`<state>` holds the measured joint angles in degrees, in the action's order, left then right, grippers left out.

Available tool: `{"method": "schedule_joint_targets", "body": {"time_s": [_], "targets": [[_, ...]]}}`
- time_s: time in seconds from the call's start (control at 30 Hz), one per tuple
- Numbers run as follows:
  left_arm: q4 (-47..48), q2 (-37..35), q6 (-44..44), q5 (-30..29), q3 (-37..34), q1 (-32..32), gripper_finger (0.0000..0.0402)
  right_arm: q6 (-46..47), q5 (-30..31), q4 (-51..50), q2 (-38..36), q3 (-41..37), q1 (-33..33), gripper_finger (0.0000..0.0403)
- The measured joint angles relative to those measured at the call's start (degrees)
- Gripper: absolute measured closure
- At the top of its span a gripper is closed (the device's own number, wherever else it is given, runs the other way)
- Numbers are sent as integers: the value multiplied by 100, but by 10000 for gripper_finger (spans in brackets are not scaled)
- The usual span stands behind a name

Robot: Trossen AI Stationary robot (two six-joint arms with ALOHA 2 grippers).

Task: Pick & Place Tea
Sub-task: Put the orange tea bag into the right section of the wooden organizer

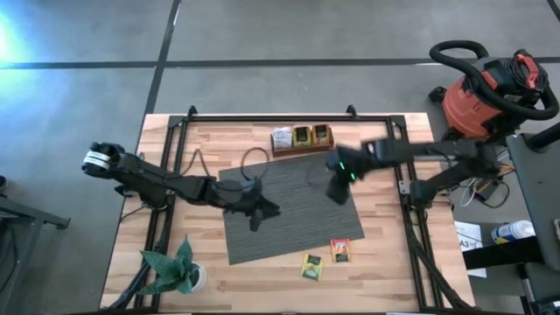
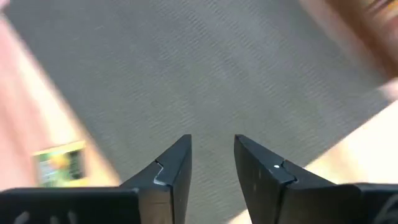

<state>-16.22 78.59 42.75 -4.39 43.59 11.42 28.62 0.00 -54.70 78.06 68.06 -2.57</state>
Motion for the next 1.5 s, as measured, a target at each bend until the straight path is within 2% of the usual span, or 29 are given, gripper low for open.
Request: {"method": "schedule_joint_targets", "body": {"time_s": [0.2, 0.27, 0.43, 0.63, 0.8, 0.97, 1.13, 1.27, 1.5], "targets": [[-8, 1256, -578, 1288, 896, 62, 278, 2450, 188, 306, -371, -999, 1590, 287], [20, 1685, -735, 1527, 1241, 134, 278, 3166, 198, 316, -370, -1214, 2022, 287], [57, 2538, -964, 1580, 2072, 259, 278, 4593, 364, 818, -330, -1604, 3039, 287], [189, 3189, -1299, 1584, 2973, 267, 278, 6370, 1092, 1560, -316, -1955, 4137, 287], [278, 3824, -2003, 1720, 3840, 220, 278, 7522, 1594, 2153, -214, -2170, 4819, 287], [950, 4522, -2626, 2062, 4761, 129, 278, 7896, 1632, 2206, 81, -2193, 5121, 287], [1209, 5151, -2952, 2290, 5425, 29, 278, 7929, 1481, 2515, 449, -2209, 5331, 287], [1253, 5457, -2941, 2347, 5679, -37, 278, 7954, 1498, 2797, 764, -2210, 5388, 287], [1275, 5695, -3066, 2364, 5688, -169, 278, 8205, 1520, 3104, 1256, -2213, 5401, 287]]}}
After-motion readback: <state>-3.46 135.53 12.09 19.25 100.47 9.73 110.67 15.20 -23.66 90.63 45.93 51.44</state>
